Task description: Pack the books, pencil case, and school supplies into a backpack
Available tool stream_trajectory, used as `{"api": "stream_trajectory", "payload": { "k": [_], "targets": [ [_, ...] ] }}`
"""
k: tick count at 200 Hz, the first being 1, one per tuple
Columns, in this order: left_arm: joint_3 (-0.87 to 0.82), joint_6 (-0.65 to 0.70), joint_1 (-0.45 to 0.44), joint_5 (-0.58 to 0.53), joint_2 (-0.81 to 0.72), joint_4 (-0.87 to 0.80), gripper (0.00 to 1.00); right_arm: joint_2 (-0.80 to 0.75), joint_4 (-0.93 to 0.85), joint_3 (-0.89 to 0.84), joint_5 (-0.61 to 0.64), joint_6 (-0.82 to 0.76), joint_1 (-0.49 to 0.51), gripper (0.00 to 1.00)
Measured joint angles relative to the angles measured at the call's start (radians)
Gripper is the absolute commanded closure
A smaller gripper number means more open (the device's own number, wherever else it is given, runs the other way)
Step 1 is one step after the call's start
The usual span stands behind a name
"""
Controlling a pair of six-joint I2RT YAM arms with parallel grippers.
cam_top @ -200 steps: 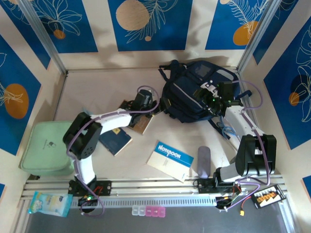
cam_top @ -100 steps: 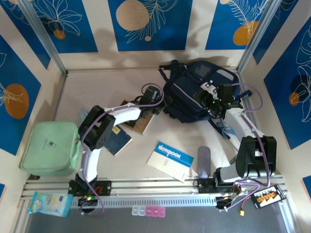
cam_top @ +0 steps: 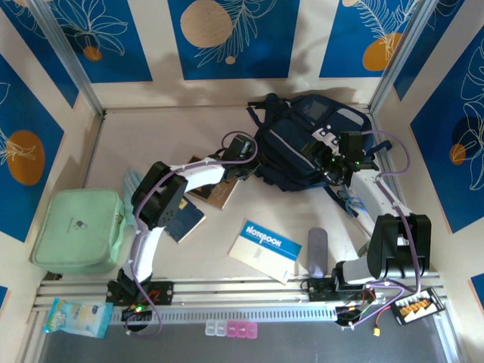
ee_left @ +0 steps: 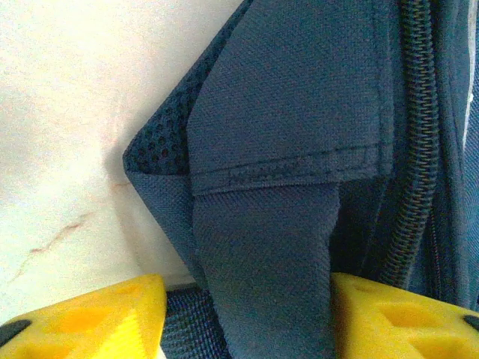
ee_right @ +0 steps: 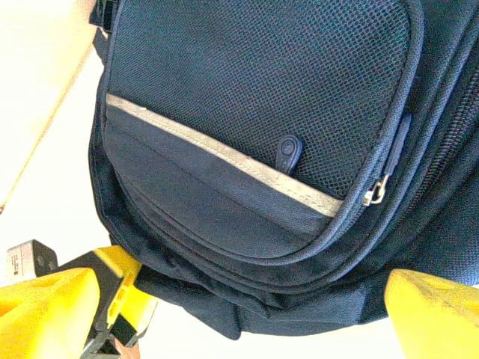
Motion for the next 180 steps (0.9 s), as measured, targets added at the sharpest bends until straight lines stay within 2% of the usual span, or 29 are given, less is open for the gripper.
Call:
{"api": "stream_trajectory", "payload": {
  "k": [42,58,74,144,180],
  "targets": [
    [0.026,0.041,0.0,-0.004,0.008,0.018,0.74,0.0,0.0,0.0,0.0,-0.001,0.0,0.02],
    [0.026,0.081,0.0,-0.014,0.006,0.017,0.91,0.0,-0.001,0.0,0.0,-0.009,0.0,0.02],
    [0.026,0.135,-0.003,-0.04,-0.012,0.005,1.0,0.0,-0.004,0.001,0.0,-0.029,-0.003,0.02],
    [0.029,0.423,-0.004,-0.201,-0.261,-0.123,1.0,0.04,-0.01,0.093,-0.061,-0.08,-0.079,0.03],
    [-0.018,0.473,0.013,-0.307,-0.393,-0.188,1.0,0.056,-0.005,0.098,-0.092,-0.08,-0.071,0.03]
  ]
}}
